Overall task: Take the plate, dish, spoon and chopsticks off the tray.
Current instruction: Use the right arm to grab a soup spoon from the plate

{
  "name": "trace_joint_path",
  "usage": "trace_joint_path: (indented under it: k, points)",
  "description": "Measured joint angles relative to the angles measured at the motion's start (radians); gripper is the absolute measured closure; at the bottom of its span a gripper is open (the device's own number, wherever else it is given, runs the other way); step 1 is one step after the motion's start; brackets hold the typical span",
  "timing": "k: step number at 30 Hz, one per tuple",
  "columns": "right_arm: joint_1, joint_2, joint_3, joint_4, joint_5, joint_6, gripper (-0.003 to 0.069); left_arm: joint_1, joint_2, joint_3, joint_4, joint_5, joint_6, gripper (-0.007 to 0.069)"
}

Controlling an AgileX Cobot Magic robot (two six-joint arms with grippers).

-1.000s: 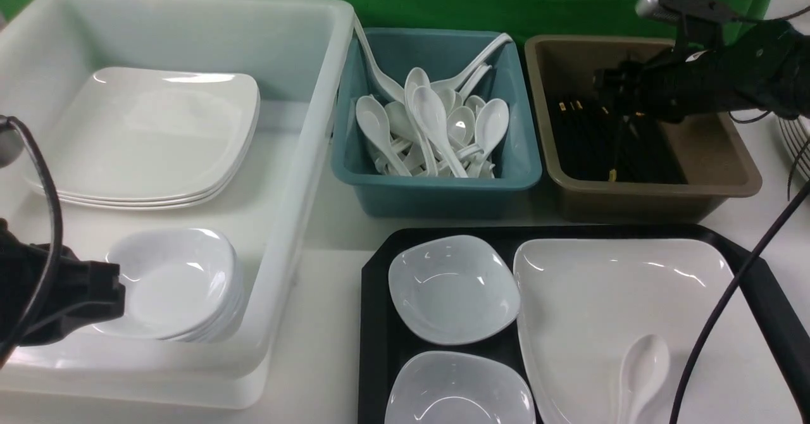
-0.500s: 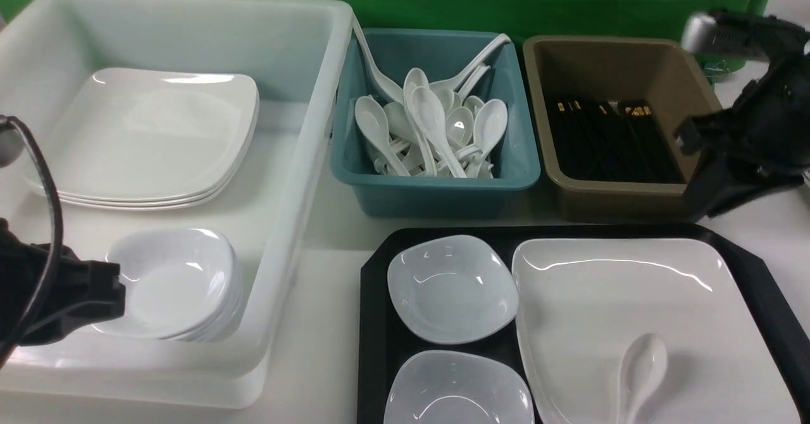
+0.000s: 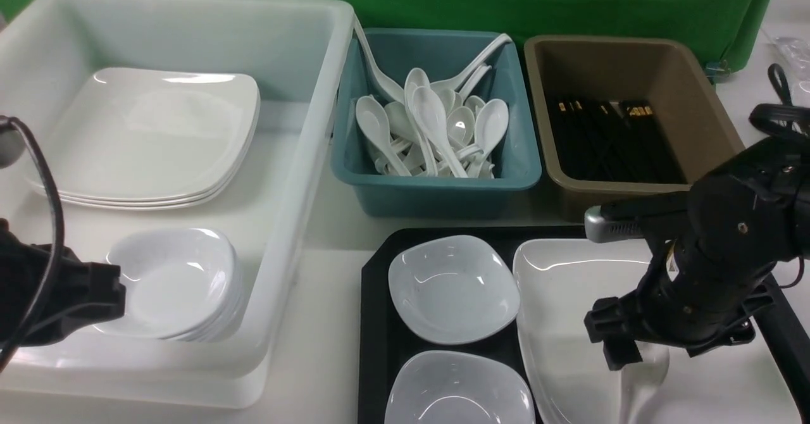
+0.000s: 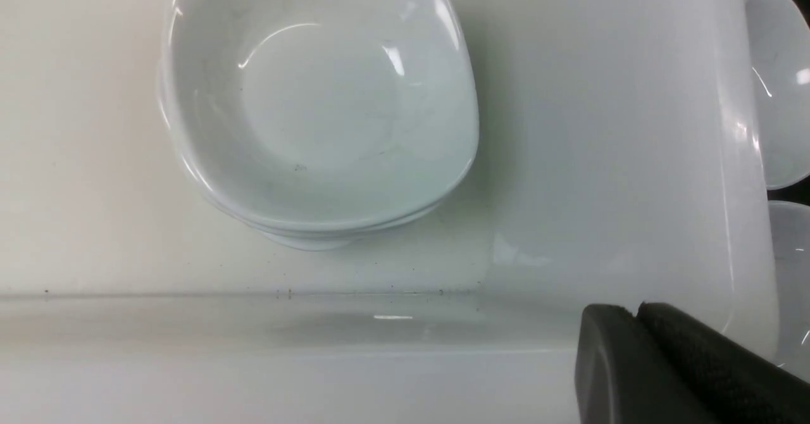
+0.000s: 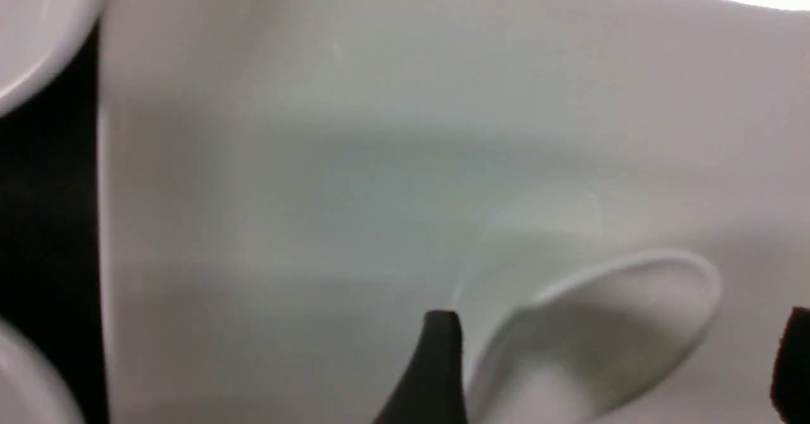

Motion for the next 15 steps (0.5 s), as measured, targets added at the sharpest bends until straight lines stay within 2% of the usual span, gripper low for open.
trace_joint_path:
  k: [3, 7, 10, 12, 15]
  points:
    - [0.000, 0.044, 0.000, 0.008, -0.039, 0.015, -0.0005, 0.000, 0.000, 0.000, 0.000, 0.002, 0.000, 0.0608]
    - [0.000, 0.083, 0.001, 0.022, -0.045, 0.021, 0.0070, 0.000, 0.000, 0.000, -0.003, 0.005, 0.001, 0.0608]
    - [0.000, 0.090, 0.001, 0.025, -0.048, 0.022, 0.0227, 0.000, 0.000, 0.000, -0.005, 0.007, 0.001, 0.0608]
    - [0.000, 0.090, 0.001, 0.026, -0.058, 0.022, 0.0260, 0.000, 0.000, 0.000, -0.007, 0.007, 0.001, 0.0608]
    - [0.000, 0.090, 0.001, 0.026, -0.085, 0.022, 0.0260, 0.000, 0.000, 0.000, -0.007, 0.007, 0.002, 0.0608]
